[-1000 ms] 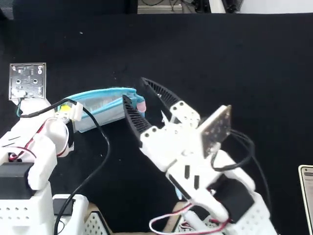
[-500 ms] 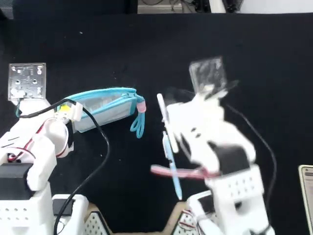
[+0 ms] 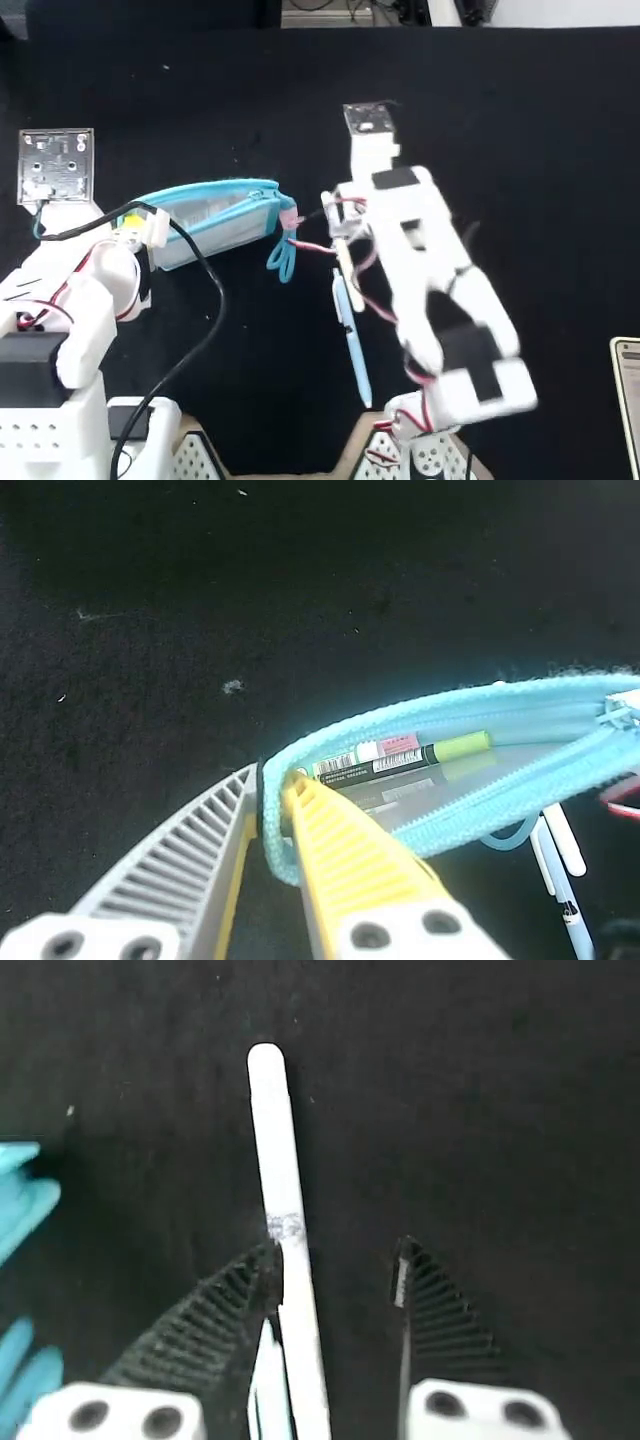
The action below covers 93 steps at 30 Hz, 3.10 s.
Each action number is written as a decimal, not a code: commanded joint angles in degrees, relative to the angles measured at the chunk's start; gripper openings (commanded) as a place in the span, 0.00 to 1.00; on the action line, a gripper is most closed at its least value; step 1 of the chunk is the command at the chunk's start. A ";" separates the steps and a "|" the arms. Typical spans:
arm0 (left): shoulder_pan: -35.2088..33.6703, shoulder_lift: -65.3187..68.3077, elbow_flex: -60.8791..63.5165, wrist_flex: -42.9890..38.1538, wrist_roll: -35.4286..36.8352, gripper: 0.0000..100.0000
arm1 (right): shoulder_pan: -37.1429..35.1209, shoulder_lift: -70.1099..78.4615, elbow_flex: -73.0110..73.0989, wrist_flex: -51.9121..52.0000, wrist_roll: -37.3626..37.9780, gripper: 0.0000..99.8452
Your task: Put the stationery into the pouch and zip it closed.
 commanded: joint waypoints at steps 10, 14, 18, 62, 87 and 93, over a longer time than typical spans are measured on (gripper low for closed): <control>0.04 0.35 2.68 0.09 -0.53 0.03 | -1.32 17.45 -14.02 -0.18 -1.76 0.18; 0.04 0.35 2.68 0.09 -0.53 0.03 | 3.78 20.26 -16.66 3.78 4.13 0.15; 0.04 0.35 2.68 0.09 -0.53 0.03 | 9.67 19.82 -20.44 9.93 9.32 0.03; 0.04 0.35 2.68 0.26 -0.62 0.03 | 15.21 41.98 -52.53 30.95 32.97 0.13; 0.04 0.35 2.68 0.18 -0.62 0.03 | 3.52 -33.63 -28.35 33.93 21.36 0.01; 0.04 0.35 2.68 0.18 -0.62 0.03 | -6.59 -54.29 -16.13 18.90 14.24 0.01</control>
